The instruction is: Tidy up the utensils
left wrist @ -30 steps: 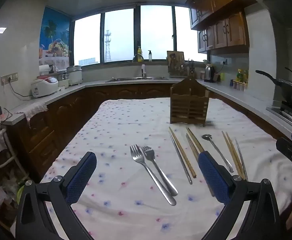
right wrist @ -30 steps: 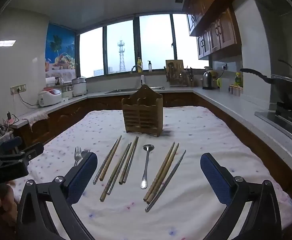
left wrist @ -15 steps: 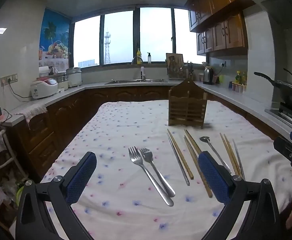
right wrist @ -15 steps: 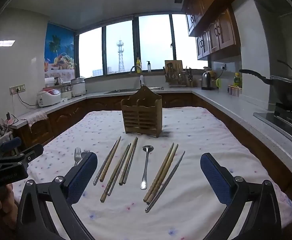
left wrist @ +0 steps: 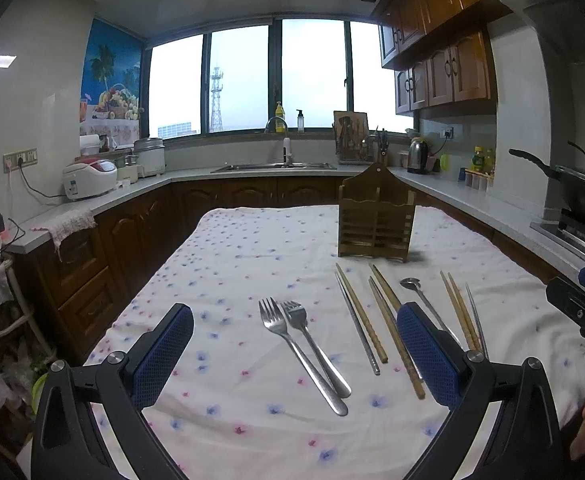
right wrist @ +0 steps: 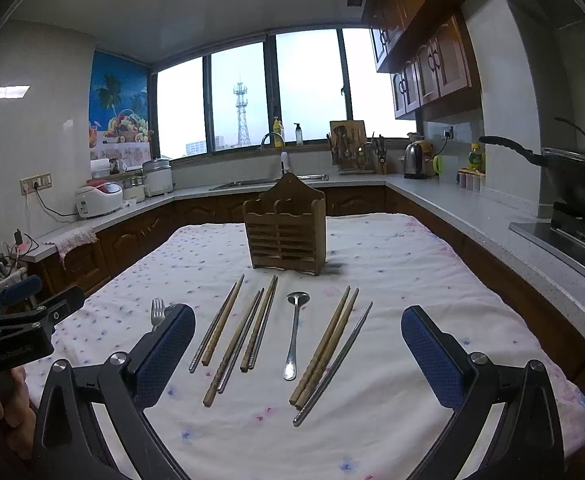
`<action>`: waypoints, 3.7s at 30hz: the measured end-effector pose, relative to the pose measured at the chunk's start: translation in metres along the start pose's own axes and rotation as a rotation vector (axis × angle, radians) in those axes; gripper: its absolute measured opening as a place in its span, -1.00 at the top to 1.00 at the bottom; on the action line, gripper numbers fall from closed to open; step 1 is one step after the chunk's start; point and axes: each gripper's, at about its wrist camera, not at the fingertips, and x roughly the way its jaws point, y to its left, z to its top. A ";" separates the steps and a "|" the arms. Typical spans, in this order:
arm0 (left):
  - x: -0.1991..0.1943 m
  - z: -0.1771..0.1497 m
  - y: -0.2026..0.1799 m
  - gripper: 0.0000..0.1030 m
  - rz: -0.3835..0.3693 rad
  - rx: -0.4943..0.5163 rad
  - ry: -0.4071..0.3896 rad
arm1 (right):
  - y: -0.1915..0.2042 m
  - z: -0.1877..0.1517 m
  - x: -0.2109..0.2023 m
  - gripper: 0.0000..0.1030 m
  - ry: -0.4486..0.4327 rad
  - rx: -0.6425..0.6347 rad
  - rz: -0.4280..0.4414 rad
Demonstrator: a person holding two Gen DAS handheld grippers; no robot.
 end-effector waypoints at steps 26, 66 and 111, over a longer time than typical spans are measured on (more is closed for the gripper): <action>0.004 0.003 0.003 -0.99 -0.003 -0.007 0.012 | 0.001 0.003 0.002 -1.00 0.003 0.008 0.011; 0.149 0.078 0.014 -0.84 -0.098 -0.075 0.345 | -0.055 0.037 0.115 -0.67 0.274 0.173 0.053; 0.366 0.073 -0.026 0.66 -0.194 0.088 0.707 | -0.087 0.004 0.288 0.54 0.651 0.240 0.085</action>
